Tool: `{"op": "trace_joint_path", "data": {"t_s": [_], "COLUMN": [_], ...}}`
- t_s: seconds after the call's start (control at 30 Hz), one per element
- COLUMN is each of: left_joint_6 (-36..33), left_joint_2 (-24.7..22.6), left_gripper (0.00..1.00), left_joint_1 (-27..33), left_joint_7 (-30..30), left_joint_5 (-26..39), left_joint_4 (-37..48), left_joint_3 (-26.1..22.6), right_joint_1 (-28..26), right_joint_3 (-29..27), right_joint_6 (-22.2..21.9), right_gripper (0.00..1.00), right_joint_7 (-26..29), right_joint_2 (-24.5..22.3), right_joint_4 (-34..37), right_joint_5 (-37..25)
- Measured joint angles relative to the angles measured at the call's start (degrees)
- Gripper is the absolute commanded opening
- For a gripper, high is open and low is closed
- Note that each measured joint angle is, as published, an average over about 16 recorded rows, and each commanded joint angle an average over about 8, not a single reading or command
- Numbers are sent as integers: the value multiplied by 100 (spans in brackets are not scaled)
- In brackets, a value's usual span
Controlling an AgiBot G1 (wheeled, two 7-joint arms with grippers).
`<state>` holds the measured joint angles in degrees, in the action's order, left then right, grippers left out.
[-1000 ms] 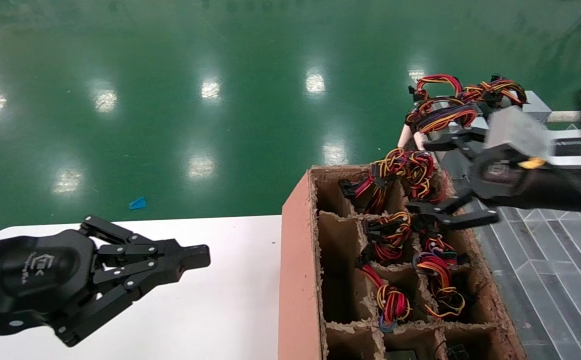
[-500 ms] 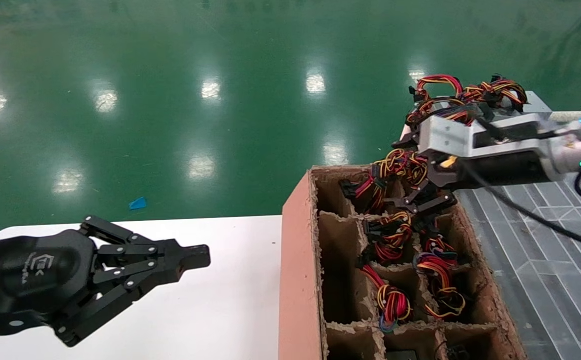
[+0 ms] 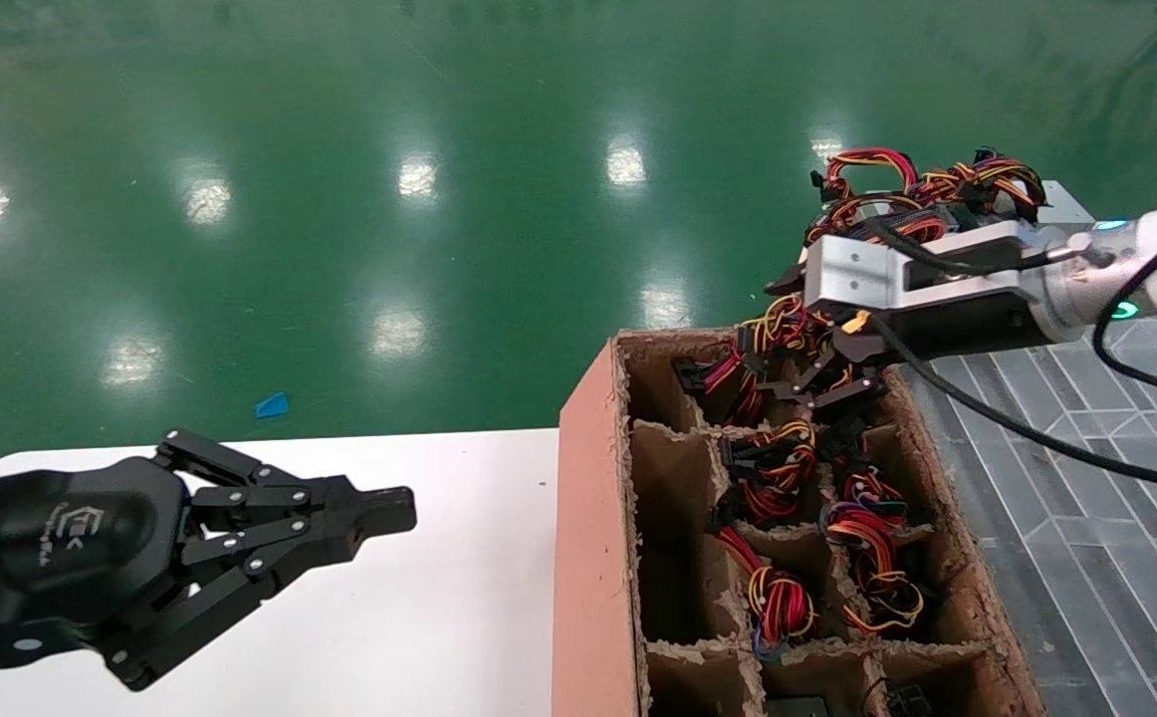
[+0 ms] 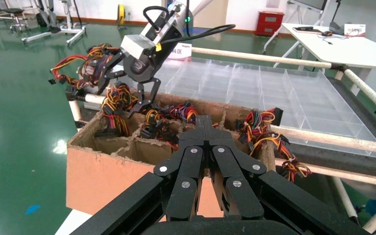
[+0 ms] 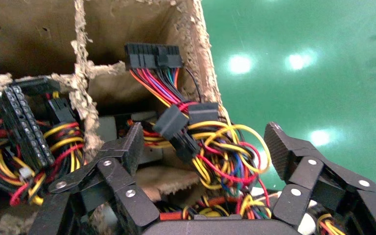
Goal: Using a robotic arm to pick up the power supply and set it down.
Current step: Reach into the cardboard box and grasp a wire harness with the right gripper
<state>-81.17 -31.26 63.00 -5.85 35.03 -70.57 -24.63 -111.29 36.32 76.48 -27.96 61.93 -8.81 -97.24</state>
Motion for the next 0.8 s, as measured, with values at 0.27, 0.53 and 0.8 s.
{"op": "trace_joint_path", "data": {"t_s": [0.27,0.53,0.8], "left_joint_6": [0,0,0], "left_joint_2": [0,0,0], "left_gripper": [0,0,0], "left_joint_1": [0,0,0], "left_joint_7": [0,0,0], "left_joint_5": [0,0,0], "left_joint_4": [0,0,0], "left_joint_3": [0,0,0], "right_joint_1": [-128,-231,-313], "right_joint_3": [75,182,306], "right_joint_6": [0,-65,-196], "right_gripper": [0,0,0], "right_joint_7": [-282,-501,-798], "right_joint_2": [151,234,322], "right_joint_4": [341,501,501], "right_joint_5": [-104,-261,-444]}}
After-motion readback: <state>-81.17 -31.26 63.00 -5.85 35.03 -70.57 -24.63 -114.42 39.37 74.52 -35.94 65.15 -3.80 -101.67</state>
